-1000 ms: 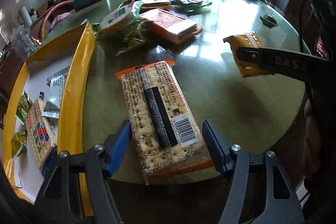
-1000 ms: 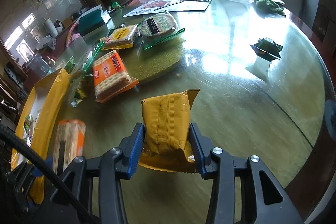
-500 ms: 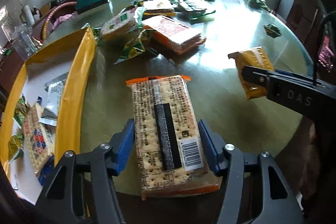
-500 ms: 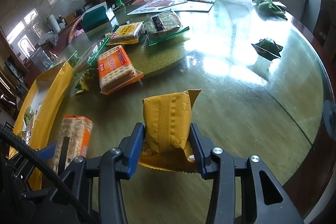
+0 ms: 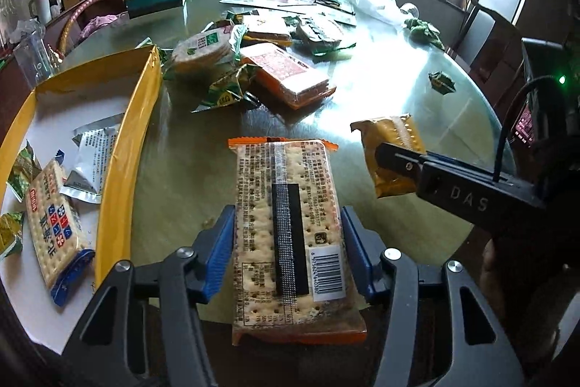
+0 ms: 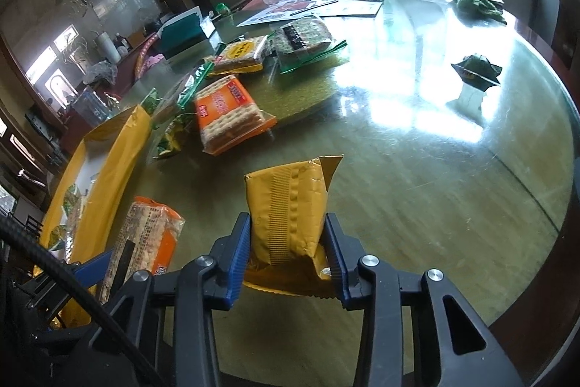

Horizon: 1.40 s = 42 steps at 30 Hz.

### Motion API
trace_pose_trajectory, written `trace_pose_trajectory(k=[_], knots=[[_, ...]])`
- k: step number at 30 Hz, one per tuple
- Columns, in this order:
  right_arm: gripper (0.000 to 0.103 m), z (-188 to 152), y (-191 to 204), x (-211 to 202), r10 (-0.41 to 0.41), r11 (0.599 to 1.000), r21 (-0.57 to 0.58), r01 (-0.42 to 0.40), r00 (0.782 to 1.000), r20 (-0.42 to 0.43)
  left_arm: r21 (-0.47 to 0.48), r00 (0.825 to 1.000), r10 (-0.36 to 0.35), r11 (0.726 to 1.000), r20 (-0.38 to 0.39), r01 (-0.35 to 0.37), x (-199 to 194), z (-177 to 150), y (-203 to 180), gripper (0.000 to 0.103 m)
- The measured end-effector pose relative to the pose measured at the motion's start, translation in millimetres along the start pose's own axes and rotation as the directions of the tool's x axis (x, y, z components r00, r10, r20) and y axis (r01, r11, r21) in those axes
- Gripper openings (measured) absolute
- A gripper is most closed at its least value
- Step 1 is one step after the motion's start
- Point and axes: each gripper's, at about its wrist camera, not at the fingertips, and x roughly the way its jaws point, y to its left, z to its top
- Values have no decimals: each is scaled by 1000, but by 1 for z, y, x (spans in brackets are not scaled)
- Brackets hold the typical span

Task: Organize snacks
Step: 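Carry the cracker pack and gold bag toward the yellow tray with both tools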

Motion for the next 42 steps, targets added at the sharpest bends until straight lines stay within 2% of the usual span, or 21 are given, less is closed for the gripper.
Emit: trace_pose_trajectory(k=[7, 20, 29, 36, 42], knots=[[39, 2, 8, -11, 26, 1000, -12, -25, 999, 46, -51, 998, -55, 997, 34, 56, -18, 4, 9, 58], [38, 1, 31, -19, 71, 997, -37, -68, 995, 69, -151, 983, -74, 984, 167, 100, -64, 13, 42, 58], [38, 3, 67, -26, 130, 988, -93, -123, 988, 80, -226, 971, -32, 970, 239, 87, -88, 16, 78, 58], [38, 8, 104, -19, 195, 970, -161, -184, 979, 54, -293, 962, 13, 954, 272, 70, -107, 15, 116, 58], [38, 11, 128, -9, 249, 952, -189, -240, 968, 24, -380, 951, 100, 925, 291, 19, -126, 10, 162, 58]])
